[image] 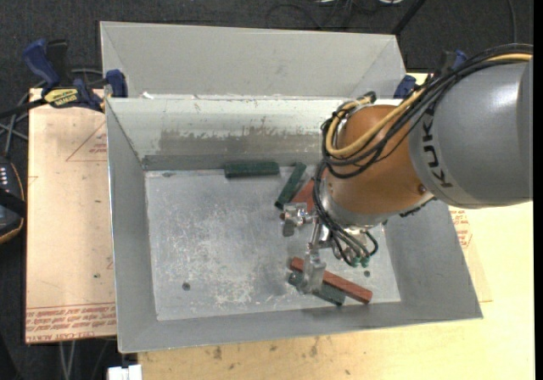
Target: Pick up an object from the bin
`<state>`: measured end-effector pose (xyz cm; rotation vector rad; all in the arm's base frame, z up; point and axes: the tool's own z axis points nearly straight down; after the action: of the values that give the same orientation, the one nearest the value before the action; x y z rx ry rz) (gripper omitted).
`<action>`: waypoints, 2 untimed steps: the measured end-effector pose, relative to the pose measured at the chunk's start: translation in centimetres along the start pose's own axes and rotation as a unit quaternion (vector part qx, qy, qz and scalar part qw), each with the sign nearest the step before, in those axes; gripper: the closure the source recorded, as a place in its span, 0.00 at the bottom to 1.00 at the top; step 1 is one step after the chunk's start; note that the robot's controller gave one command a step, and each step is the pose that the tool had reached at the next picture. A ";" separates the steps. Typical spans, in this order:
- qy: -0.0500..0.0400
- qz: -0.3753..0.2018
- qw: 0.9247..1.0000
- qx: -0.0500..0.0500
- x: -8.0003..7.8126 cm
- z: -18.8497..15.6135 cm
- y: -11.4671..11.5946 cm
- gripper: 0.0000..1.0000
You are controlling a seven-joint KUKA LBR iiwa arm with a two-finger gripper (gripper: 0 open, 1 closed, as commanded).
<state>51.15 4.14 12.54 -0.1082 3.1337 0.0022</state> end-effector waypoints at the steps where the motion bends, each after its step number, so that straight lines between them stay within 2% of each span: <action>1: 0.005 -0.026 1.000 0.000 2.0 0.4 -4.5 0.00; 2: 0.003 0.017 1.000 0.000 2.3 0.7 -5.4 0.00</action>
Offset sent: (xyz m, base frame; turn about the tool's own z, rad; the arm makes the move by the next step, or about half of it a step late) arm -0.0194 -0.0563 -0.0067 0.0343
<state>49.27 -1.40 11.85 -0.0555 3.1410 0.0021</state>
